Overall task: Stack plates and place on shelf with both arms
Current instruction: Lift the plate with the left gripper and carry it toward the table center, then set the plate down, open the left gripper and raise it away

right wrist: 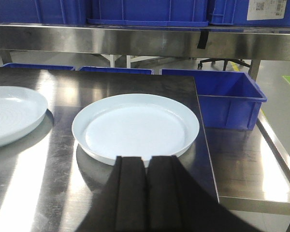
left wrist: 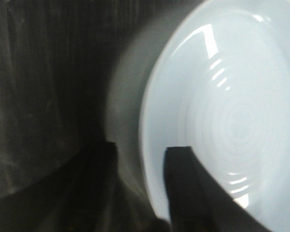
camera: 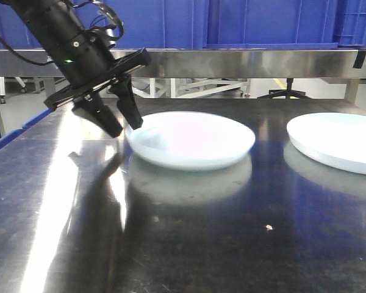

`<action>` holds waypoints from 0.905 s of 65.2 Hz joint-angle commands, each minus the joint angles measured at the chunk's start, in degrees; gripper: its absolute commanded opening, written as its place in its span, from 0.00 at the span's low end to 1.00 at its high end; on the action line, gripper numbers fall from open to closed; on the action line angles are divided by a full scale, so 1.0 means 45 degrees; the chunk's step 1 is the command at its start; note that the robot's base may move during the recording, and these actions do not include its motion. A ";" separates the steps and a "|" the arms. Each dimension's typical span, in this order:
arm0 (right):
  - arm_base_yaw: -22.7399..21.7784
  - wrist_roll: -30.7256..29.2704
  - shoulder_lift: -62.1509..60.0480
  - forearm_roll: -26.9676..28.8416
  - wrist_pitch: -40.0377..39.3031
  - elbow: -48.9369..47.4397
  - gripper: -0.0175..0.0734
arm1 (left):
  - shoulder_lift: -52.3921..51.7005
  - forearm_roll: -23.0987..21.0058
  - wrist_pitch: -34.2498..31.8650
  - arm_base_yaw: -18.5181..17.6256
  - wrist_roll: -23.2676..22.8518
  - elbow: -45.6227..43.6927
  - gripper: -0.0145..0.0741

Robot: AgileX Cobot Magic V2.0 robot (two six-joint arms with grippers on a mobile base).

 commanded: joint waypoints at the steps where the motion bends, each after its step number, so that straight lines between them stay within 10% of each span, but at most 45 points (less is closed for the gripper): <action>1: -0.0044 -0.0030 -0.0244 -0.0098 -0.1088 -0.0037 0.25 | -0.0854 -0.0178 0.0327 -0.0153 -0.0089 -0.0385 0.64; 35: -0.0044 -0.0030 -0.0244 -0.0098 -0.1088 -0.0037 0.25 | -0.3012 0.3425 0.0090 -0.1311 -0.0089 -0.0337 0.33; 59: -0.0044 -0.0030 -0.0244 -0.0098 -0.1088 -0.0037 0.25 | -0.5702 0.4361 -0.4670 -0.1617 -0.0089 0.3517 0.26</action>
